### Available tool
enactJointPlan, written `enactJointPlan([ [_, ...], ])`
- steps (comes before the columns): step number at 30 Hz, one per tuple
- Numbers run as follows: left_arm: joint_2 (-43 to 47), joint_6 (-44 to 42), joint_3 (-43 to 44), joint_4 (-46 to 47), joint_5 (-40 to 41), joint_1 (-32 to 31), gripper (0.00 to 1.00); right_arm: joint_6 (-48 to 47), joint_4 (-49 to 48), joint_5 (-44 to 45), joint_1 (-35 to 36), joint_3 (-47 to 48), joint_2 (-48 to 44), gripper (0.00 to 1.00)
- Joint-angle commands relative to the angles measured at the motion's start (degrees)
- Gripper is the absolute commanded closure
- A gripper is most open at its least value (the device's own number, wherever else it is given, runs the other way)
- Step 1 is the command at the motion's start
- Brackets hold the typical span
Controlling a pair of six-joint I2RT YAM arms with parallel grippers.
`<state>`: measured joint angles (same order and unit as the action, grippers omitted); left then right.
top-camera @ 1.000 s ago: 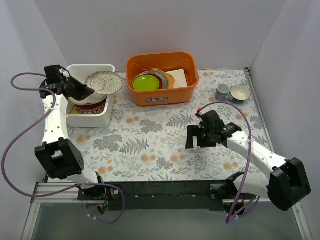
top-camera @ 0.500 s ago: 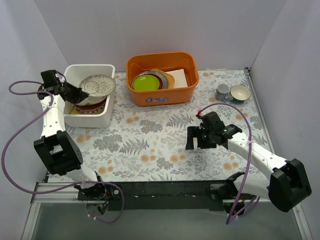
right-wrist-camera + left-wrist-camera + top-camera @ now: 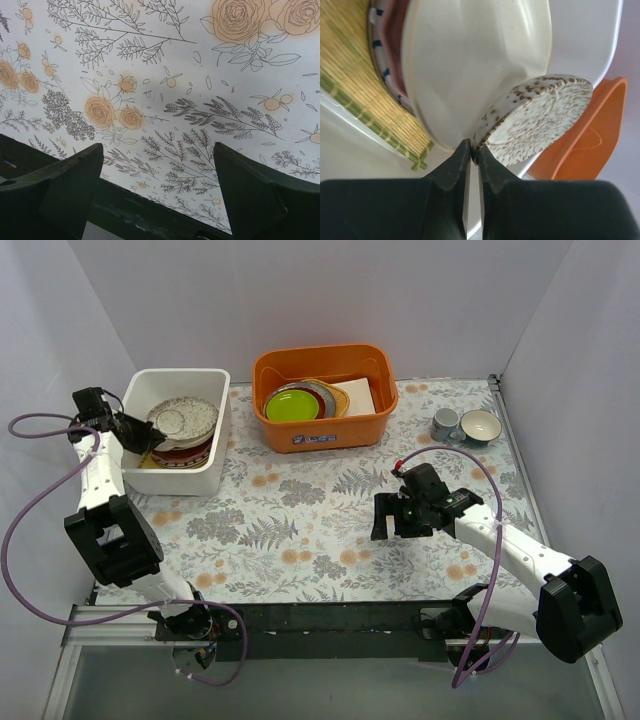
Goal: Place the plates into the plastic bin on the countertop
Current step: Place the plate in the plastic bin.
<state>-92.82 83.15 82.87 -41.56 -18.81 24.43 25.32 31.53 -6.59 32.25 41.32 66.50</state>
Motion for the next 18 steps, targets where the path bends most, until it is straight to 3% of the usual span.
enactJointPlan([
  [1, 1.8, 0.5, -0.4, 1.6, 0.7, 1.5, 1.0, -0.3, -0.8, -0.4, -0.3, -0.5, -0.3, 0.02],
  [10, 2.7, 0.5, -2.6, 1.7, 0.4, 2.0, 0.99, -0.2, -0.9, -0.4, -0.2, -0.9, -0.5, 0.02],
  [11, 2.9, 0.6, -2.8, 1.8, -0.1, 2.0, 0.91, -0.2, -0.9, -0.4, -0.3, -0.8, -0.5, 0.02],
  [14, 3.3, 0.9, -3.3, 1.7, -1.2, 2.2, 0.78, -0.2, -0.9, -0.6, -0.2, -0.8, -0.3, 0.02],
  [15, 3.3, 0.9, -3.5, 1.7, -1.3, 2.2, 0.66, -0.3, -0.9, -0.6, -0.3, -0.8, -0.3, 0.02],
  [18, 4.7, 1.1, -4.6, 1.8, -1.9, 2.1, 0.51, -0.1, -0.9, -0.6, -0.3, -1.0, -0.4, 0.03],
])
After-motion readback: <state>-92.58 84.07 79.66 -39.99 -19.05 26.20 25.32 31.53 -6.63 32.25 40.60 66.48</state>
